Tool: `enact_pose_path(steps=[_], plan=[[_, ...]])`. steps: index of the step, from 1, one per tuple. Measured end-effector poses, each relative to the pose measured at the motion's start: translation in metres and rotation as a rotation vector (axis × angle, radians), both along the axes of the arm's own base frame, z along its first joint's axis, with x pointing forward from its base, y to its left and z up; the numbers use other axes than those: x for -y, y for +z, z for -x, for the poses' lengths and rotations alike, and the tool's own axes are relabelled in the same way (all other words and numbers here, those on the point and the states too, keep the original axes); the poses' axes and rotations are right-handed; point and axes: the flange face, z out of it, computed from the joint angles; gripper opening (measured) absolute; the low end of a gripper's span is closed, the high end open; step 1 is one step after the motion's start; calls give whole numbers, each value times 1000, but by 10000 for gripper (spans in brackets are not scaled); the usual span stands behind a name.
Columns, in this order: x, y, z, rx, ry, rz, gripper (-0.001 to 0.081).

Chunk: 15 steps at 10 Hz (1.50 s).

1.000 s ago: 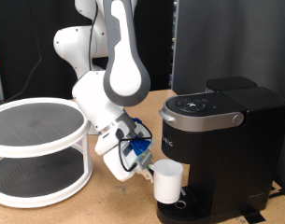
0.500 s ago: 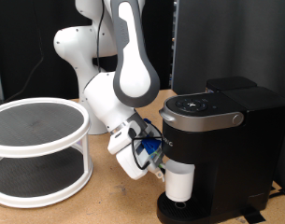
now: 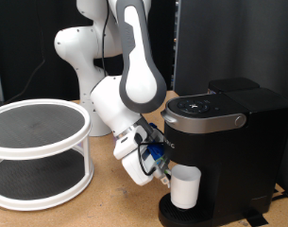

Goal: Make a cup of coffee with the keurig machine

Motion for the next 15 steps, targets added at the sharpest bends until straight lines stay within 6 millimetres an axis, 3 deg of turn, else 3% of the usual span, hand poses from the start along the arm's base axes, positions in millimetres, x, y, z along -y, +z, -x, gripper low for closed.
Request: enact_pose_path(steps=[2,3,4,6,7,8,15], plan=[[0,-4,-3,-3,-4,5,117],[0,-7,-5,-6,-5,6,301],[0,-9,-5,-10,-5,7,301],[1,-10,-2,-17,-3,10,622],[4,-12,2,-30,0,13,622],[10,-12,10,-51,7,16,767],[53,37,49,-81,18,-62,803]])
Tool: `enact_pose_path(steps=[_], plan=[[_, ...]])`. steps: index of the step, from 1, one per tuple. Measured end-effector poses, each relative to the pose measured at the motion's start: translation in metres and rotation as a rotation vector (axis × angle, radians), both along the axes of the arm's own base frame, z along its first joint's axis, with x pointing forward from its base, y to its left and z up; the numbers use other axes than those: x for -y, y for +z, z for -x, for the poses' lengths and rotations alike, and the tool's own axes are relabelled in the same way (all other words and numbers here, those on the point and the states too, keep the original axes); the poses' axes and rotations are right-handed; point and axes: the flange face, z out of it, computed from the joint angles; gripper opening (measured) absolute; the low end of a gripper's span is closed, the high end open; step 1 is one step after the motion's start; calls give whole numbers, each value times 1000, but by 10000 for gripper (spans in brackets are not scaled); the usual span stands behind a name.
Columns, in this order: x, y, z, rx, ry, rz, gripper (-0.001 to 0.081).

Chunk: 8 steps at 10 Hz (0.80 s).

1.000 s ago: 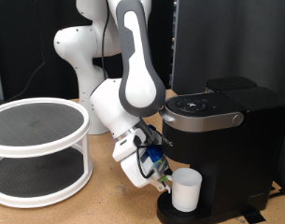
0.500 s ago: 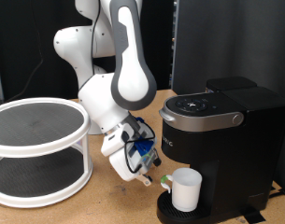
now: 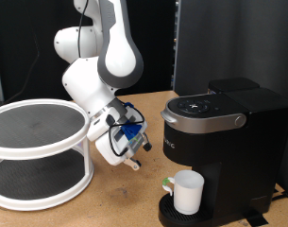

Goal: Make a cup of coffee with the keurig machine

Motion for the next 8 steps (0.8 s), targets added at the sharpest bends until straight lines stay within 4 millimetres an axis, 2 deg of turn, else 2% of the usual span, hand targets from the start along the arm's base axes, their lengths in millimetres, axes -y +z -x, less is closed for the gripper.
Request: enact_pose_path(steps=[4,6,8], plan=[[6,-2,1,-18,5,-27,803],[14,11,-2,-36,-10,-65,803],[22,34,-4,-24,-14,-100,803]])
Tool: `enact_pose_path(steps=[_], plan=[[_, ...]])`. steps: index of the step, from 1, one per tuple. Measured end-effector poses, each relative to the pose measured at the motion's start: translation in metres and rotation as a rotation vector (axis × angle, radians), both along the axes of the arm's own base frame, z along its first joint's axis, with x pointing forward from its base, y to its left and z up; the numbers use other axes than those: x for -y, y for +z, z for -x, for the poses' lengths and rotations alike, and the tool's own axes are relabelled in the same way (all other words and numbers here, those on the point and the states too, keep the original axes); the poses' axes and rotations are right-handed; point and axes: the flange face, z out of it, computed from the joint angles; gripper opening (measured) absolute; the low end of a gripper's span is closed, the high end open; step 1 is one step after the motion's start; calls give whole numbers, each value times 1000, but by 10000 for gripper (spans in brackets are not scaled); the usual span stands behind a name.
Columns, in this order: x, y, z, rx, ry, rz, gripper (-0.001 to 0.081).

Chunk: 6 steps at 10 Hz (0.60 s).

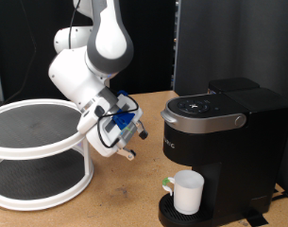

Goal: Make a cup of coffee with the keurig machine

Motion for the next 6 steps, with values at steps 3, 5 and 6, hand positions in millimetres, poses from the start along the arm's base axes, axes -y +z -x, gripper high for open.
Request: enact_pose_path(steps=[3,5,6], plan=[[7,39,-1,39,-7,-61,803],[8,67,-2,57,13,-85,803],[7,82,-2,58,27,-87,803]])
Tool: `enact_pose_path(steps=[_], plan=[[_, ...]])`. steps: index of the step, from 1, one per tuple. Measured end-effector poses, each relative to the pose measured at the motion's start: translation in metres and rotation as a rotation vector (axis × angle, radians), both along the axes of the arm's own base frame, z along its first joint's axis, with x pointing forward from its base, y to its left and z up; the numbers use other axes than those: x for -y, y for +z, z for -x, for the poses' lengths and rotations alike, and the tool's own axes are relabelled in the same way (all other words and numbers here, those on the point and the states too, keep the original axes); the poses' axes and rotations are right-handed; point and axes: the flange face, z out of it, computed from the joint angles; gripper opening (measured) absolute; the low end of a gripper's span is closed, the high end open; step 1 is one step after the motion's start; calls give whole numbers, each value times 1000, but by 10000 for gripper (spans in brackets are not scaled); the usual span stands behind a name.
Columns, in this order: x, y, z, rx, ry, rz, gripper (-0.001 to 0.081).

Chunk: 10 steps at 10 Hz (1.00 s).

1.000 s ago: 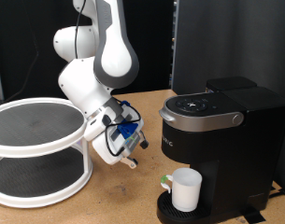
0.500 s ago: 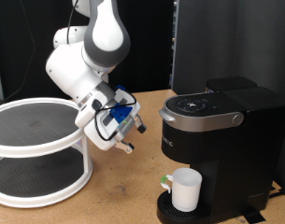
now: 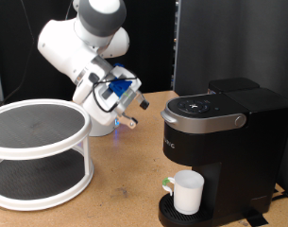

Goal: Make a cup of coffee with the keurig machine

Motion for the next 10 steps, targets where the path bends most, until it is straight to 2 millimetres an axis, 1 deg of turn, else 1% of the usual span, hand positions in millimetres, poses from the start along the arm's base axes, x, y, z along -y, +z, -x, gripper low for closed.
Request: enact_pose_path(steps=[2,3,5,6,10], plan=[[-3,29,1,2,24,-5,803],[-4,38,4,-2,31,-7,803],[-4,38,4,-2,28,-16,803],[-4,42,4,6,31,-33,803],[-3,76,10,41,40,-84,803]])
